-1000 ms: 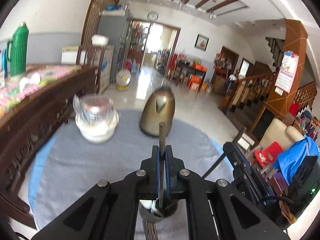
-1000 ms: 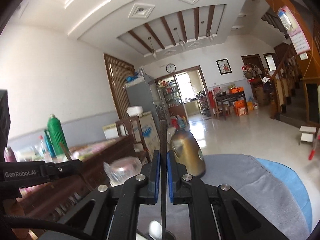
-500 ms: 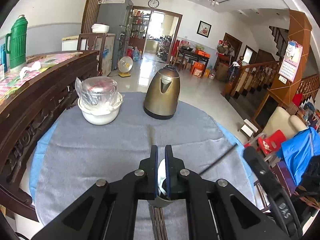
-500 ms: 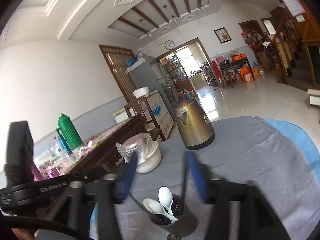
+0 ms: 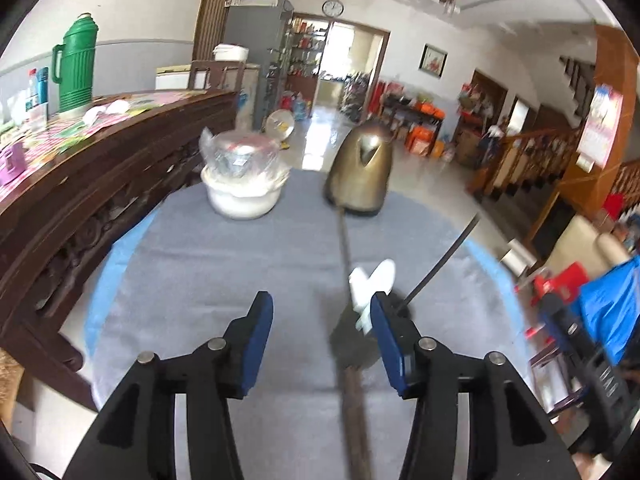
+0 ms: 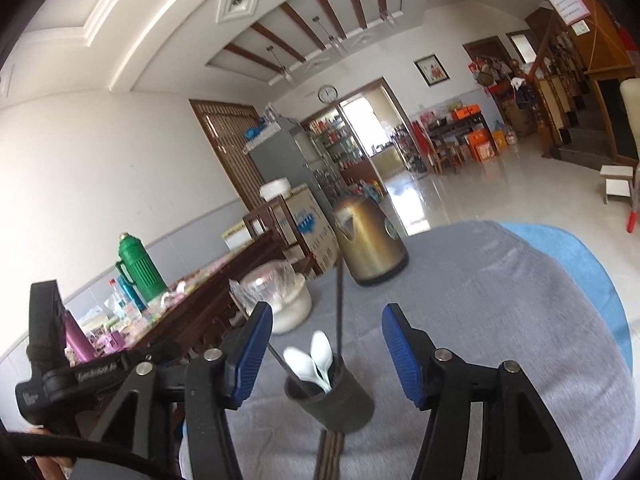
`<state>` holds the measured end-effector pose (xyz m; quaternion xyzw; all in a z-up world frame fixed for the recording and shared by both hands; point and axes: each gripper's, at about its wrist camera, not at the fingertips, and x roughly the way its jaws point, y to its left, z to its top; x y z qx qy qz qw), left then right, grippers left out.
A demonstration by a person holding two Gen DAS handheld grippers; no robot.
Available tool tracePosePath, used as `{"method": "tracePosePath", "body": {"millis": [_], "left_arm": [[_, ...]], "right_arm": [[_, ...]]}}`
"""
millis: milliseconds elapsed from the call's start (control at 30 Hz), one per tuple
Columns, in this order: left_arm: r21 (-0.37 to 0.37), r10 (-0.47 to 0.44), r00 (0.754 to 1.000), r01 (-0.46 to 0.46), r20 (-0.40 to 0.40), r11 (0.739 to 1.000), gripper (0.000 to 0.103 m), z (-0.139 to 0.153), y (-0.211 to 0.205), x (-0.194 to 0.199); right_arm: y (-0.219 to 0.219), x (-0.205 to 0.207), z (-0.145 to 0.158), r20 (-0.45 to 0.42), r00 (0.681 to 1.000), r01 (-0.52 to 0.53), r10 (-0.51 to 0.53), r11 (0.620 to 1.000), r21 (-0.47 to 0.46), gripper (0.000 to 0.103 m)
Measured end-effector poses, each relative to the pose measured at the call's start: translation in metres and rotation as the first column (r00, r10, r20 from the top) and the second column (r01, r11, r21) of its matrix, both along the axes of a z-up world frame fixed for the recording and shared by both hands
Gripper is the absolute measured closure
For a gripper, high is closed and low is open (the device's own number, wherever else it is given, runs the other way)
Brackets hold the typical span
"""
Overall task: Organize utensils
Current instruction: 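Lift both held chopsticks over the grey cup and lower them in, then open both tools and withdraw them from the cup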
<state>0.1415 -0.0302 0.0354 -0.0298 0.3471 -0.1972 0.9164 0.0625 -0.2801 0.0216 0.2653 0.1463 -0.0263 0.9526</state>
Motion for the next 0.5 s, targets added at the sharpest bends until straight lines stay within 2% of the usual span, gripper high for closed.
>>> {"method": "tracePosePath", "body": {"millis": [167, 233, 333, 500], "left_arm": [[0.062, 0.036, 0.995, -0.03, -0.097, 0.998, 0.05, -0.035, 0.011, -0.011], [0.097, 0.046, 0.992, -0.035, -0.116, 0.995, 0.05, -0.047, 0.012, -0.018], [0.15, 0.038, 0.992, -0.019, -0.119, 0.989, 0.049, -0.057, 0.009, -0.031], [0.198, 0.013, 0.996, 0.006, -0.093, 0.98, 0.046, -0.06, 0.006, -0.054]], "right_arm": [[0.001, -0.006, -0.025, -0.088, 0.996, -0.028, 0.029, 0.999, 0.017, 0.055], [0.003, -0.006, -0.035, -0.128, 0.991, -0.041, 0.044, 0.999, 0.024, 0.063], [0.006, -0.01, -0.049, -0.176, 0.983, -0.046, 0.053, 0.998, 0.039, 0.063], [0.015, -0.017, -0.059, -0.211, 0.974, -0.077, 0.088, 0.995, 0.06, 0.063]]}}
